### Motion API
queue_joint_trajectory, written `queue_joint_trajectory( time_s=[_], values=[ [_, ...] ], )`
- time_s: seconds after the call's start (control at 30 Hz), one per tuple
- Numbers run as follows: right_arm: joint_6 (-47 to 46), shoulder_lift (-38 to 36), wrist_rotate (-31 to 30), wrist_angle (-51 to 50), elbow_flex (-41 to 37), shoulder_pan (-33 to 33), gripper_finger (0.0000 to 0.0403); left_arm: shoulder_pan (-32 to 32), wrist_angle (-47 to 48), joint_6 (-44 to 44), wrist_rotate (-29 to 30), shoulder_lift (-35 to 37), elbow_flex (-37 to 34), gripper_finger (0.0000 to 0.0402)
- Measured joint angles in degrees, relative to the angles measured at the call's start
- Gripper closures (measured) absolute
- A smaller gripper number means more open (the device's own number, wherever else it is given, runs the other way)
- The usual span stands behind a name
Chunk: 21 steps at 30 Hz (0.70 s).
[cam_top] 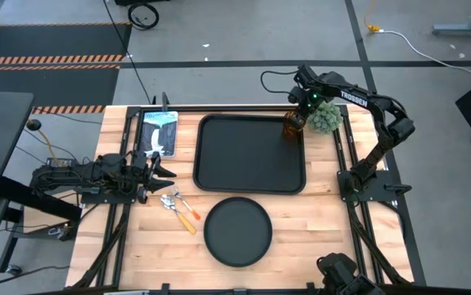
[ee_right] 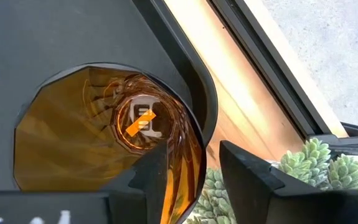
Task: Pick and place plate/cup/fork/spoon on tray
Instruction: Put the brown glass on the black serving tray
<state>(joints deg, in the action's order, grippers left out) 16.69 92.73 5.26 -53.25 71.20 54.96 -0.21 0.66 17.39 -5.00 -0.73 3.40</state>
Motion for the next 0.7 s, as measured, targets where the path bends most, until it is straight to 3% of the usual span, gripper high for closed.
queue_joint_trajectory(
  time_s=[0.7],
  values=[
    [-4.07,-0.15,-3.28,3.40,0.02,-1.13,0.0239,0.00,0.00,0.00,0.01,0.00,0.00,0.0260]
  ],
)
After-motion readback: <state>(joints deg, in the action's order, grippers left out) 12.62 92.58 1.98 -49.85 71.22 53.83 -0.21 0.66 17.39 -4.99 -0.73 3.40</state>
